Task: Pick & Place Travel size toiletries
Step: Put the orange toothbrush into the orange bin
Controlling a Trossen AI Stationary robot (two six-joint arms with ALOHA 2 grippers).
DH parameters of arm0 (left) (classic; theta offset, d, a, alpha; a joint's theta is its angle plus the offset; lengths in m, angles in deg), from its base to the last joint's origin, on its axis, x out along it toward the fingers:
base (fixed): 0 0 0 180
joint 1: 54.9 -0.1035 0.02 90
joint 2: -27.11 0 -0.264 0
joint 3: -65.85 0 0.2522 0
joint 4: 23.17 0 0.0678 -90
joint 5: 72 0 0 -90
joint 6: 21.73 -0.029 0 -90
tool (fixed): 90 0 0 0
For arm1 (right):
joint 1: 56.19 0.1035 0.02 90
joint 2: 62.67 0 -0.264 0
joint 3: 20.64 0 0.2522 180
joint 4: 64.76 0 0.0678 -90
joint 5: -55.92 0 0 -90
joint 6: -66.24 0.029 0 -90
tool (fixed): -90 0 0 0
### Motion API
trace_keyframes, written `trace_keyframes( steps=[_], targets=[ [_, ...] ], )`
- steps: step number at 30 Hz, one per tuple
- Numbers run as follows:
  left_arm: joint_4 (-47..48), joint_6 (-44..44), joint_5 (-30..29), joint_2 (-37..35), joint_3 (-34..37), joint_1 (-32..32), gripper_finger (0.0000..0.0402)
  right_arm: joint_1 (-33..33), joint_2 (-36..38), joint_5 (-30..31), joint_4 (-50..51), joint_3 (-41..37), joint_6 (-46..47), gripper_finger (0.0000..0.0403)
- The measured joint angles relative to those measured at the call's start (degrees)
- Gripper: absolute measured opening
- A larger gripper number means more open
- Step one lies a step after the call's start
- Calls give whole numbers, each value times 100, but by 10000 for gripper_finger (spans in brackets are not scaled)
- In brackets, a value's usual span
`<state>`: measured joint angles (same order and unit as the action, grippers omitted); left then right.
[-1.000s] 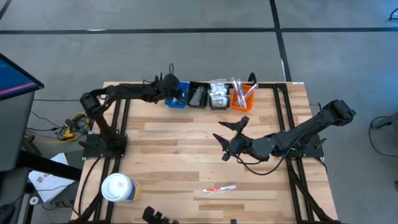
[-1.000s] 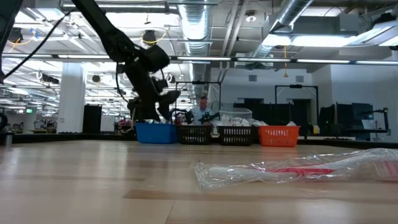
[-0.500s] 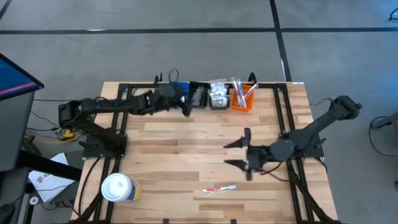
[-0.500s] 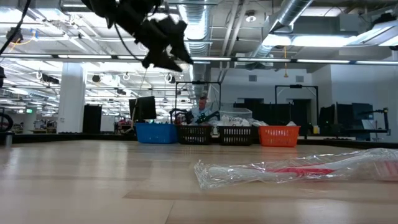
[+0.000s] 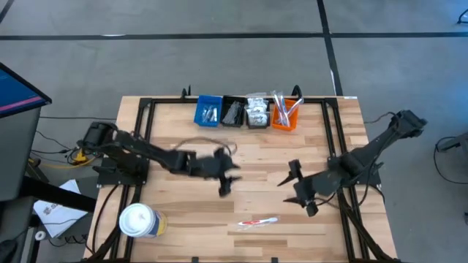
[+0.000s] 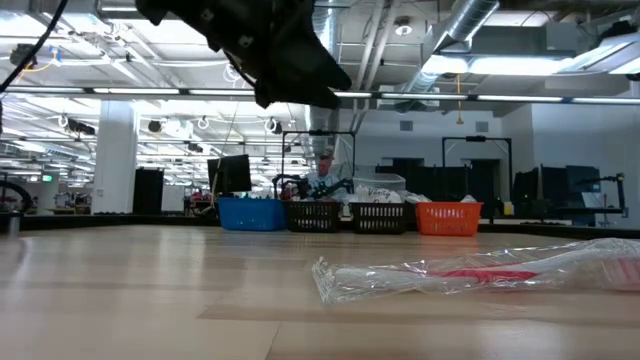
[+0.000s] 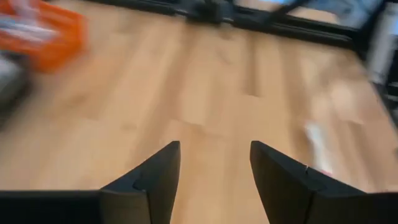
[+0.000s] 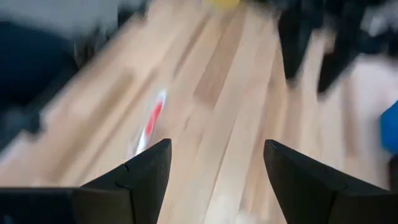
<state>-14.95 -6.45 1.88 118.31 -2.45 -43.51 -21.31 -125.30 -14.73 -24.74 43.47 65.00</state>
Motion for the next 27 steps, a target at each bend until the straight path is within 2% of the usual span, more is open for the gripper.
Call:
trace_keyframes(
  steps=[2,6,10,13,17,19,23,27],
  targets=[
    [-405,132,40,304,-2,301,184,116,-281,1,395,0,157,249],
    [-1124,178,555,1098,-271,739,176,317,-899,5,738,0,411,249],
    [-780,26,608,2014,-1238,949,168,331,-1243,152,758,-7,864,249],
    [210,-267,658,2616,-2129,972,166,216,-1286,203,831,-7,1181,249],
    [1438,-331,676,3153,-3060,967,172,145,-1052,529,1007,-5,1468,249],
    [1646,-336,844,3307,-3303,994,178,170,-826,934,1123,-61,1629,249],
    [1606,-331,1053,3337,-3504,1107,191,225,-135,1959,1151,-492,1967,249],
    [1722,-68,1266,3395,-3472,1119,207,213,640,2452,985,-1017,2214,249]
  ],
)
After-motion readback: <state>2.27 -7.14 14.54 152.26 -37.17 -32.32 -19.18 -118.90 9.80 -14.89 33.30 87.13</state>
